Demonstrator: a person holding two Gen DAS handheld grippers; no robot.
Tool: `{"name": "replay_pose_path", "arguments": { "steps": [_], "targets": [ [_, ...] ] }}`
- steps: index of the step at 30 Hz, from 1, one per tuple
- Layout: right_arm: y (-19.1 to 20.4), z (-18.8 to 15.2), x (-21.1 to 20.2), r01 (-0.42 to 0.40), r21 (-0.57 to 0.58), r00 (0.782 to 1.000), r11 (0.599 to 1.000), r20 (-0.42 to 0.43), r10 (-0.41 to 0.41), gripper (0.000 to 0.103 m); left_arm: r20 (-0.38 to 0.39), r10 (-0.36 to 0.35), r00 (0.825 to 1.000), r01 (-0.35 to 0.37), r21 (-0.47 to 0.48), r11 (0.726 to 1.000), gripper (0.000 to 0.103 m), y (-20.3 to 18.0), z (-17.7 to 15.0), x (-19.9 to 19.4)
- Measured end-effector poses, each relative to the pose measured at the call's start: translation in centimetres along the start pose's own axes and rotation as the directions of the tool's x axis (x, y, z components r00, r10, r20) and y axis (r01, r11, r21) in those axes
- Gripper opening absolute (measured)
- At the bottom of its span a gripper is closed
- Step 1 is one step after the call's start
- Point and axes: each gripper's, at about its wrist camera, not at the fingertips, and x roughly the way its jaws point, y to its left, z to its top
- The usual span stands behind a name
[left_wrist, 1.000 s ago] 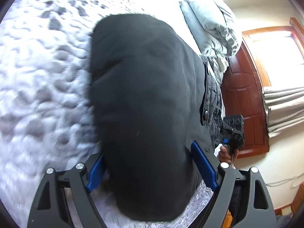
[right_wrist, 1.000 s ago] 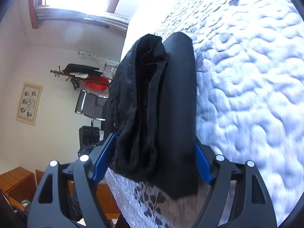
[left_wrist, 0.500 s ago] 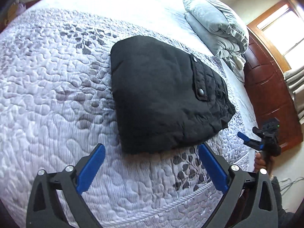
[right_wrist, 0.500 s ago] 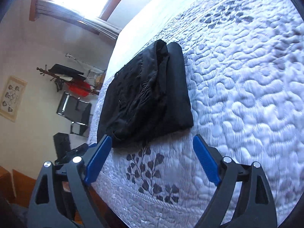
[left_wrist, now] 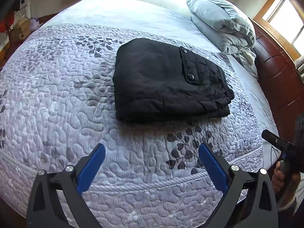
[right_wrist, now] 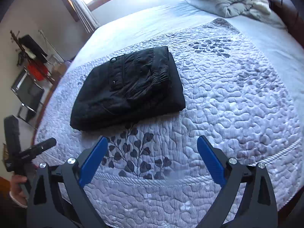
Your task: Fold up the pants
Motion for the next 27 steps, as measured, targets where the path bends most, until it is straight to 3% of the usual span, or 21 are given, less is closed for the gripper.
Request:
{"name": "replay_pose_path", "arguments": {
  "steps": [3,6,15,21,27],
  "targets": [
    [1.6,-0.9,-0.2,0.082,-0.041,0.997,0.996,0.001,-0.082,0.097,0.009,0.048,0.999,-0.048,0.047,0.998,0.099,-0.7,-0.7,-0.6],
    [2.7,-1.8,-0.6,0.115,-0.069,0.993,0.991,0.005,-0.115,0.097,0.020,0.081,0.997,-0.082,0.088,0.993,0.099,-0.9,-1.4,-1.3],
    [3.7,-3.5,-3.0,0.118,-0.074,0.993,0.990,0.001,-0.118,0.097,0.042,0.161,0.986,-0.165,0.116,0.979,0.099,-0.5,-2.3,-3.5],
    [5.0,-3.2,-4.5,0.139,-0.069,0.990,0.988,-0.008,-0.140,0.097,0.099,0.238,0.966,-0.247,0.099,0.964,0.099,-2.0,-1.0,-5.5],
    [6.1,-3.5,-4.9,0.168,-0.069,0.986,0.983,-0.013,-0.169,0.097,0.143,0.197,0.970,-0.208,0.072,0.975,0.099,-2.9,-0.9,-7.5]
  ]
}}
